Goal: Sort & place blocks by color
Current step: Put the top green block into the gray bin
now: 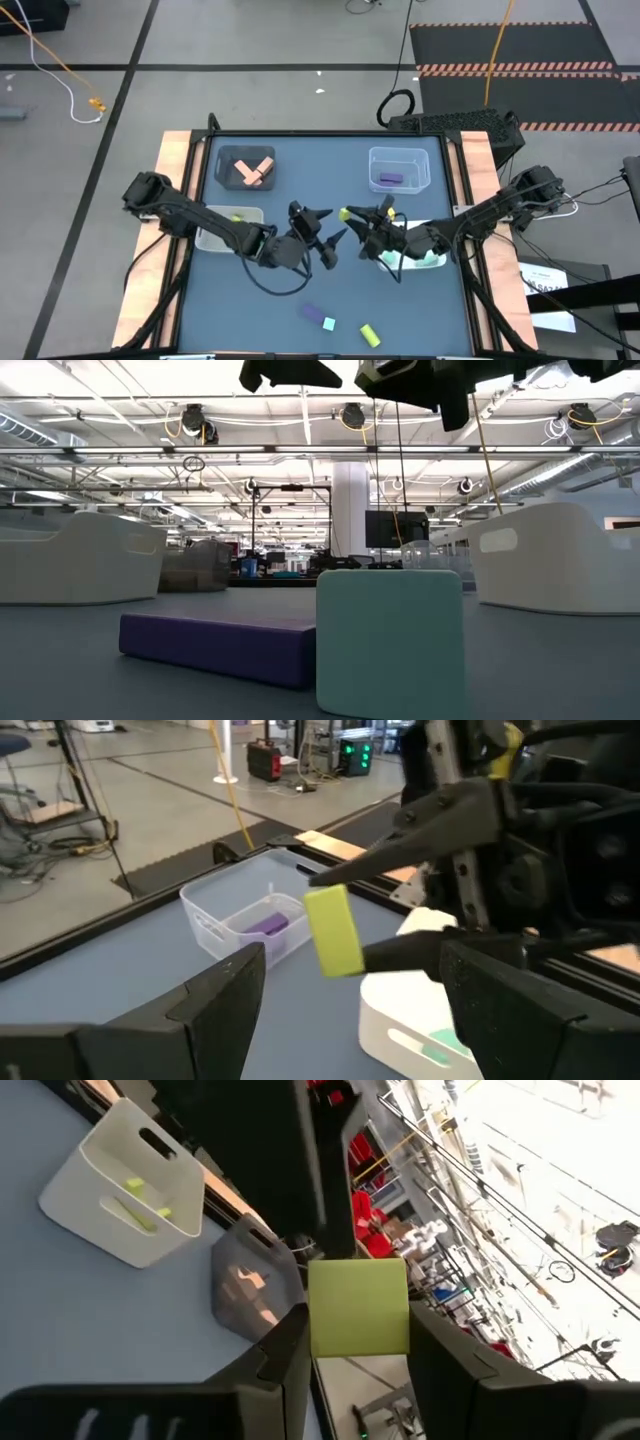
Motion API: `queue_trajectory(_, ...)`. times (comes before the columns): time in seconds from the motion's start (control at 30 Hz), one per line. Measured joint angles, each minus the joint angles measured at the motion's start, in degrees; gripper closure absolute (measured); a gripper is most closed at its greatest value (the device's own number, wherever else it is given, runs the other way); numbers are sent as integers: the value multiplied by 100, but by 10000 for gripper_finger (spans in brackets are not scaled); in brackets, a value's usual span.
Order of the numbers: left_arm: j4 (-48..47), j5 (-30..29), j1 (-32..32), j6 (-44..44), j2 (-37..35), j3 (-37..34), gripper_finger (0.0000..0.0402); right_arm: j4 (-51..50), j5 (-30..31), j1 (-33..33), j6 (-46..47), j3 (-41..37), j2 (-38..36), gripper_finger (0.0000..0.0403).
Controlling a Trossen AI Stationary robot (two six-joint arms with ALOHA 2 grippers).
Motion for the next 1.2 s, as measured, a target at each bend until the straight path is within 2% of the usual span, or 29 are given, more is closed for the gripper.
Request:
queue_trajectory(0.07,3,63,108,-56,0,-1,101,17,-6,-26,-98,0,0,288)
queue_trajectory(0.2,172,598,339,-60,0,-2,102,-18,-14,-35,-405,0,0,288)
queue_trajectory(0.3,264,908,488,-50,0,0,121,24,-15,-35,-530,0,0,288)
queue_trajectory(0.43,262,1261,612,-32,0,0,193,22,-15,-35,-705,0,0,288)
queue_trajectory(0.6,236,1392,649,60,0,-1,332,78,16,-35,-761,0,0,288)
queue_trajectory(0.63,254,1380,652,42,0,-1,345,83,40,-37,-778,0,0,288)
queue_trajectory(0.7,244,1367,643,106,0,-2,343,85,35,-35,-679,0,0,277)
queue_trajectory(0.8,216,1459,633,379,0,-2,343,88,88,-31,57,0,0,222)
queue_trajectory(1.0,247,1483,628,612,0,-2,343,-672,1245,-44,1957,2,0,118)
queue_trajectory(1.1,271,1481,628,801,-6,-2,343,-1347,1549,-42,2910,2,0,92)
queue_trajectory(1.2,326,1467,631,1164,-58,-2,343,-1929,1641,-37,4095,2,0,84)
